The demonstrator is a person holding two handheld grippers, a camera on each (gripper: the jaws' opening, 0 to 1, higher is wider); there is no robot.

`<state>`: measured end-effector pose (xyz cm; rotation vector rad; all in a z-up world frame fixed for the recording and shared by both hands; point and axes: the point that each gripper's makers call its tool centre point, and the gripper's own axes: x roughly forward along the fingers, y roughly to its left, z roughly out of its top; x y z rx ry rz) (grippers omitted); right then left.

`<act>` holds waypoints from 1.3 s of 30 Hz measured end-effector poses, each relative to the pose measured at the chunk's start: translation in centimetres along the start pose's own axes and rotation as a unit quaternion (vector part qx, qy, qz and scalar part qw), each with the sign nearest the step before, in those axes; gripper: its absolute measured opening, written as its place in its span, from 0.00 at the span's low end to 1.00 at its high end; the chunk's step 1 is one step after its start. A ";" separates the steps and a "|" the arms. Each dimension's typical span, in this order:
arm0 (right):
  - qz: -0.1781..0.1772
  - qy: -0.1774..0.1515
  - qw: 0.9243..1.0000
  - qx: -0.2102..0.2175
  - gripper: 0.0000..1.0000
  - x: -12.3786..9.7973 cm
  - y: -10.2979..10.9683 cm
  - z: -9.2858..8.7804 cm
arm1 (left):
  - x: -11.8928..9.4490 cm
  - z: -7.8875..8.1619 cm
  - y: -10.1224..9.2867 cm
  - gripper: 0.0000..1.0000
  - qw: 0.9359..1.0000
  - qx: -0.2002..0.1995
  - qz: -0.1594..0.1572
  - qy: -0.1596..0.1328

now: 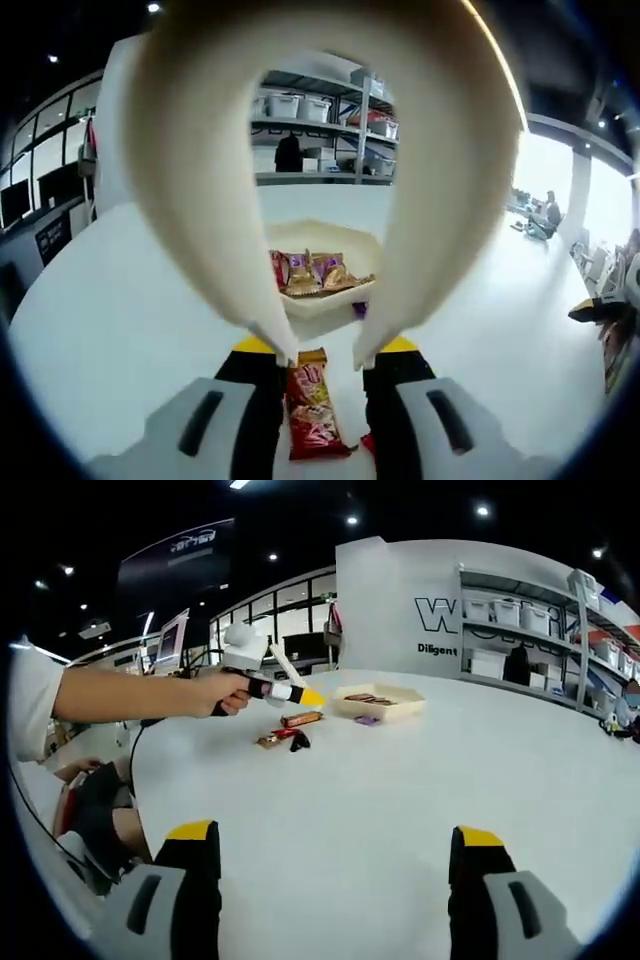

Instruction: Place the target food into the container with the food tongs after gripping and lifting it, then release it inside without dropping or visibly crushing the food.

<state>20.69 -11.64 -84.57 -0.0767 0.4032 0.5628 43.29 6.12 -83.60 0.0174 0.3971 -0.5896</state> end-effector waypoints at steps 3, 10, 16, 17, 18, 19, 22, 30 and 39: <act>-0.001 0.002 1.000 -0.001 0.93 0.0 0.1 -0.1 | -0.1 -0.7 0.1 0.28 1.000 -0.005 0.001 0.006; 0.002 0.001 1.000 -0.003 0.93 0.2 0.4 0.1 | -0.5 -0.4 0.5 0.28 1.000 0.000 0.009 -0.001; 0.003 0.003 1.000 -0.006 0.93 0.3 0.7 0.2 | -1.0 -1.0 0.5 0.28 1.000 -0.007 0.014 -0.002; 0.004 0.002 1.000 -0.006 0.93 0.4 0.7 0.2 | -1.0 -1.0 0.4 0.28 1.000 -0.001 0.016 -0.001; 0.005 0.002 1.000 -0.005 0.93 0.4 0.8 0.2 | -0.9 -0.9 0.4 0.28 1.000 0.004 0.017 -0.003; 0.007 0.002 1.000 -0.006 0.93 0.4 0.9 0.2 | -0.9 -0.9 0.4 0.29 1.000 0.006 0.017 -0.001; 0.006 0.001 1.000 -0.008 0.93 0.3 0.9 0.2 | -1.1 -0.6 0.7 0.29 1.000 0.005 0.021 -0.003; 0.004 -0.001 1.000 -0.006 0.93 0.1 0.8 0.3 | -1.2 -2.0 0.6 0.29 0.999 -0.012 0.032 0.017; 0.002 0.001 1.000 -0.010 0.93 -0.4 0.6 0.2 | -1.0 -2.9 0.9 0.28 0.998 0.019 0.047 0.030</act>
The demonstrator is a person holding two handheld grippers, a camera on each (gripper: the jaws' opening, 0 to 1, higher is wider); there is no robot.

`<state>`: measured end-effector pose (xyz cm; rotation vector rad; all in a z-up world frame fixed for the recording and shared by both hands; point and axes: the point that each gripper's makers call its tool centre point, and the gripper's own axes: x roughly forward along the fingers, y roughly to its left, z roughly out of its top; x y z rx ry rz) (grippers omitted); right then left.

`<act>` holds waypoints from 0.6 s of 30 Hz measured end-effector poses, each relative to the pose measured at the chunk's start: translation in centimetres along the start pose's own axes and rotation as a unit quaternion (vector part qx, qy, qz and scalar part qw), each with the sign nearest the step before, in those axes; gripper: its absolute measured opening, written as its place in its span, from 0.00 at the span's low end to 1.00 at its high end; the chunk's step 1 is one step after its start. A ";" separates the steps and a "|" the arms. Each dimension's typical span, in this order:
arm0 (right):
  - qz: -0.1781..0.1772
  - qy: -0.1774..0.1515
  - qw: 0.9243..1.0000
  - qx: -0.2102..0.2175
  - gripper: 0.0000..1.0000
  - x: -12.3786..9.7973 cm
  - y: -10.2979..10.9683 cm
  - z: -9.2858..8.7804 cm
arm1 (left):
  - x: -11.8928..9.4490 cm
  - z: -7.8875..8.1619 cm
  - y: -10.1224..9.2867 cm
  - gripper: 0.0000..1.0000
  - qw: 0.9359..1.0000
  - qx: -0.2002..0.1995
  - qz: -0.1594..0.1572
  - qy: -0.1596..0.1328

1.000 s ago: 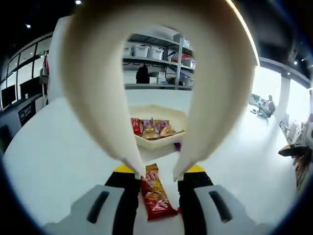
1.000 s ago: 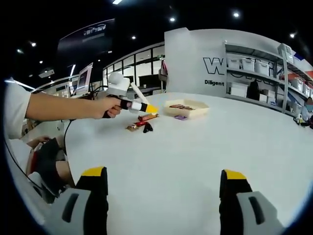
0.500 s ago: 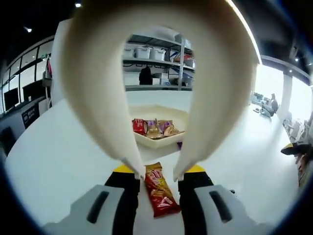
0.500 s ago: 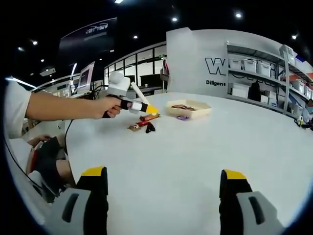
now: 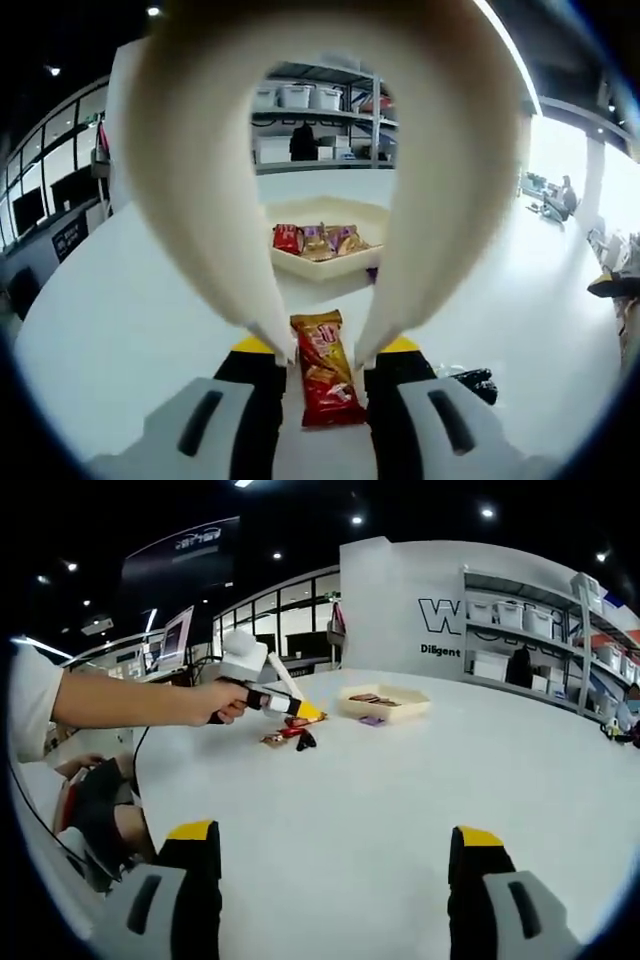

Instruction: Place the target food into the container with the food tongs after gripping and lifting it, then release it inside without dropping or visibly crushing the food.

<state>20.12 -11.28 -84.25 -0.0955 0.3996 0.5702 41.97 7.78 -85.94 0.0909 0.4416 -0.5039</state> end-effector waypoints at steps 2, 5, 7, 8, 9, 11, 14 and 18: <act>-0.001 0.000 1.000 0.000 0.93 -0.1 -0.1 0.0 | 0.2 0.4 0.0 0.28 1.000 0.001 -0.004 -0.009; 0.000 0.002 1.000 -0.001 0.93 -0.1 0.0 -0.1 | 0.2 0.5 -0.2 0.26 1.000 0.010 -0.013 -0.010; 0.000 0.002 1.000 -0.003 0.92 -0.1 0.1 -0.1 | 0.2 0.5 -0.4 0.24 1.000 0.014 -0.018 -0.009; 0.001 0.002 1.000 -0.003 0.92 -0.1 0.1 -0.1 | 0.2 0.5 -0.4 0.24 1.000 0.014 -0.019 -0.009; 0.001 0.002 1.000 -0.003 0.92 -0.1 0.1 -0.1 | 0.2 0.4 -0.4 0.24 1.000 0.014 -0.020 -0.010; 0.002 0.003 1.000 -0.004 0.92 -0.1 0.1 -0.1 | 0.1 0.4 -0.4 0.23 1.000 0.010 -0.022 -0.011; 0.003 0.004 1.000 -0.006 0.93 -0.1 0.2 -0.2 | 0.0 0.4 -0.6 0.22 0.999 0.012 -0.027 -0.015; 0.004 0.003 1.000 -0.003 0.93 -0.1 0.2 -0.1 | -0.2 0.3 -0.7 0.21 0.999 0.012 -0.036 -0.014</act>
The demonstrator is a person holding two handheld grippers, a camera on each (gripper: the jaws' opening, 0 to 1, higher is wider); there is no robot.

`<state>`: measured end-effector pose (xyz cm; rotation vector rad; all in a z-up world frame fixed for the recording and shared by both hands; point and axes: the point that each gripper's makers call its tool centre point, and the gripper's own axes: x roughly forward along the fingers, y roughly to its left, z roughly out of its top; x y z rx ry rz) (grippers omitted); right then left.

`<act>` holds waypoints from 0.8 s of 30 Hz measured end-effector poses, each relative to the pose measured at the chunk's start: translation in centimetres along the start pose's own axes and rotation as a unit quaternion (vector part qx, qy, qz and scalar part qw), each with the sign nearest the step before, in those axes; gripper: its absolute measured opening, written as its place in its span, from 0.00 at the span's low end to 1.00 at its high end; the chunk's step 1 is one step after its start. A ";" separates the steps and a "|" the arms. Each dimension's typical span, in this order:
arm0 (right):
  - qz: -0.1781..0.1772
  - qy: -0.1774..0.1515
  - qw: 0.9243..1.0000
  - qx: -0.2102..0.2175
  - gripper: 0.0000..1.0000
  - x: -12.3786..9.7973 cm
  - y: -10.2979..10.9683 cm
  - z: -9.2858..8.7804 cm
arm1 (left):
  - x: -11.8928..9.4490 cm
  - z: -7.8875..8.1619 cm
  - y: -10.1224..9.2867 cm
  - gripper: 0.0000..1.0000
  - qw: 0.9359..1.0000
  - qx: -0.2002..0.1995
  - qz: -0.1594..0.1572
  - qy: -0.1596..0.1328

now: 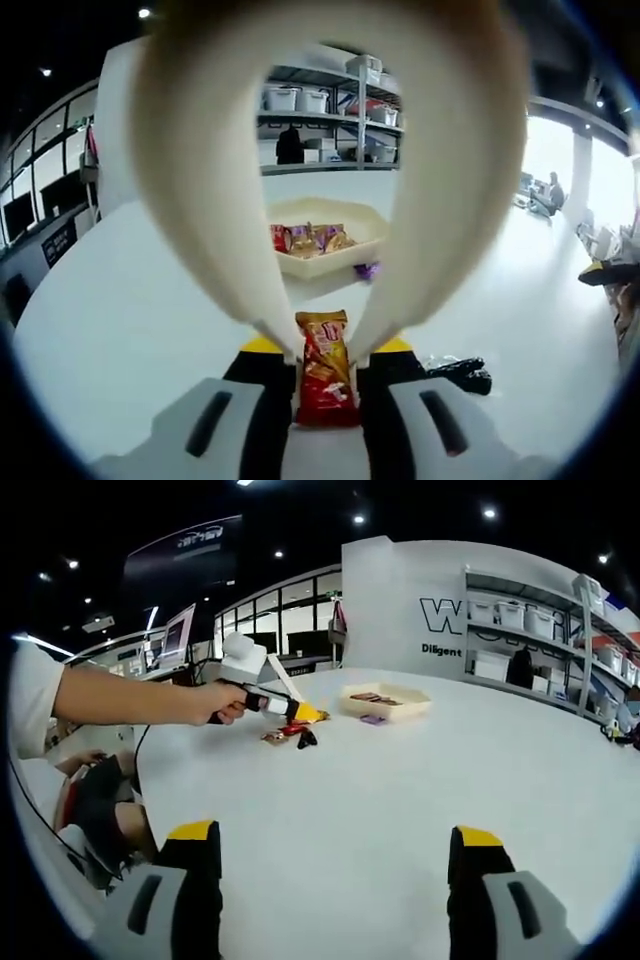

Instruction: Place the target food into the container with the food tongs after gripping and lifting it, then release it inside without dropping or visibly crushing the food.

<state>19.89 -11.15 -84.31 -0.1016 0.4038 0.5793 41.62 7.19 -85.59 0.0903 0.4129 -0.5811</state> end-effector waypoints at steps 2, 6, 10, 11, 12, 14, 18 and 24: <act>-0.002 -0.001 1.000 -0.002 0.93 0.0 0.0 0.1 | -0.1 -0.1 0.0 0.21 1.000 0.001 -0.003 -0.002; -0.002 -0.009 1.000 0.005 0.94 -0.1 0.1 0.4 | -0.3 -0.1 -0.1 0.21 1.000 0.001 -0.002 -0.008; -0.002 -0.009 1.000 0.005 0.94 -0.3 0.1 0.3 | -0.4 -0.1 -0.1 0.21 1.000 -0.005 -0.005 -0.006; -0.003 -0.009 1.000 0.006 0.94 -0.3 0.0 0.3 | -0.4 -0.1 0.0 0.21 1.000 -0.014 -0.004 -0.006; -0.003 -0.010 1.000 0.007 0.94 -0.4 0.0 0.3 | -0.4 -0.1 0.1 0.21 1.000 -0.023 -0.003 -0.005; -0.004 -0.011 1.000 0.008 0.94 -0.4 -0.1 0.3 | -0.6 -0.1 0.2 0.21 0.999 -0.036 0.000 -0.004; -0.004 -0.009 1.000 0.012 0.94 -0.5 -0.3 -0.1 | -1.1 0.8 0.0 0.22 0.999 -0.034 -0.006 -0.013; -0.002 -0.009 1.000 0.016 0.94 -0.3 -0.4 -0.3 | -1.7 2.8 0.5 0.22 0.999 -0.041 -0.003 -0.033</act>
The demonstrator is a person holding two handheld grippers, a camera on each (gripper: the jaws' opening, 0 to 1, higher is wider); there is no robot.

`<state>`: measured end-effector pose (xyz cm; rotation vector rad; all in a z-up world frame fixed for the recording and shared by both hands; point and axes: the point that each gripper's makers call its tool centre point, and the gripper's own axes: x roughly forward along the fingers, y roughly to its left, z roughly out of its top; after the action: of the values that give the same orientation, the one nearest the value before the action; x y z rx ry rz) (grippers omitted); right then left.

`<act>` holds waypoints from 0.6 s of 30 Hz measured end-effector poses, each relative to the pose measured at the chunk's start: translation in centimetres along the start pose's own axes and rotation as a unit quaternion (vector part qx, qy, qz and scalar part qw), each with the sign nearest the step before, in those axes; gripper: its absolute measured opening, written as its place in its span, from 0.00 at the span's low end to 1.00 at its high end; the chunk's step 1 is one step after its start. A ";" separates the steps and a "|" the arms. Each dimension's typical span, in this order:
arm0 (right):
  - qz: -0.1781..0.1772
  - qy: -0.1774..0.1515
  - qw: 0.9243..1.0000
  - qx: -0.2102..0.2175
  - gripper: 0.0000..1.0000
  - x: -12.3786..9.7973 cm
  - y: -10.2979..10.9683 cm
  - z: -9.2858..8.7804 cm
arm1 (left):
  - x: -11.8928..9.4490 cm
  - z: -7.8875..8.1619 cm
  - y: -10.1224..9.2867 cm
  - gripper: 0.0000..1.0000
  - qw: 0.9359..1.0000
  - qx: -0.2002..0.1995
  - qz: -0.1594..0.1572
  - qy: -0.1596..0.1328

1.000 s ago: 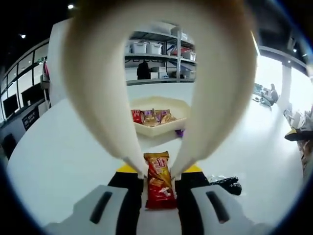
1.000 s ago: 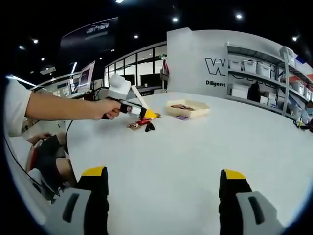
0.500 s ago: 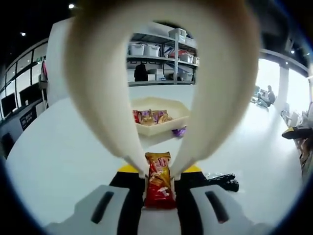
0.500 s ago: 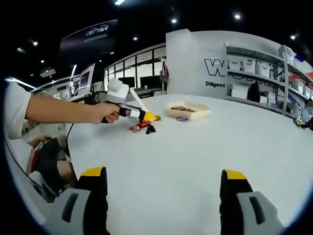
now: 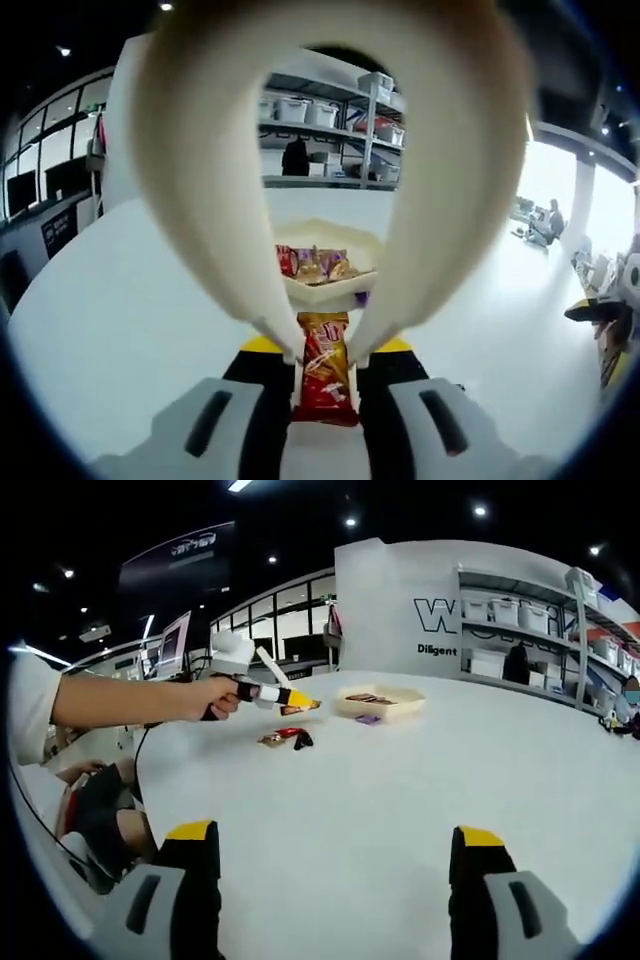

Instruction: Place the target food into the container with the food tongs after gripping and lifting it, then release it inside without dropping or visibly crushing the food.

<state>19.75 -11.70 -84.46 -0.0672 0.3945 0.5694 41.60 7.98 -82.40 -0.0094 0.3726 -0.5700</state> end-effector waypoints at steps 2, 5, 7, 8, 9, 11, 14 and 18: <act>0.000 -0.001 1.000 0.000 0.94 0.0 0.0 0.1 | -0.1 0.4 0.1 0.22 1.000 -0.002 0.001 -0.003; 0.000 -0.003 1.000 0.001 0.94 -0.1 -0.1 0.1 | -0.1 1.7 0.0 0.22 1.000 0.000 0.000 -0.011; -0.001 -0.003 1.000 0.002 0.94 -0.1 -0.2 0.0 | 0.0 2.0 -0.2 0.22 1.000 0.009 -0.001 -0.010; -0.001 -0.003 1.000 0.003 0.94 -0.2 -0.2 0.0 | 0.2 2.2 -0.4 0.22 1.000 0.017 -0.002 -0.009; -0.002 -0.004 1.000 0.004 0.94 -0.2 -0.3 0.0 | 0.3 2.5 -0.4 0.22 1.000 0.015 -0.003 -0.009; -0.002 -0.005 1.000 0.006 0.94 -0.2 -0.3 0.0 | 0.7 3.1 -0.7 0.22 1.000 0.010 -0.009 -0.012; -0.006 -0.003 1.000 0.005 0.94 -0.2 -0.7 -0.2 | 1.3 3.9 -1.5 0.22 1.000 0.016 -0.019 -0.011; -0.010 0.000 1.000 0.005 0.94 -0.2 -1.1 -0.4 | 2.0 4.9 -2.4 0.22 0.999 0.026 -0.030 -0.011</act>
<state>20.02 -12.76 -84.79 -0.0618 0.3965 0.5481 43.58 4.42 -78.28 0.0226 0.3361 -0.6376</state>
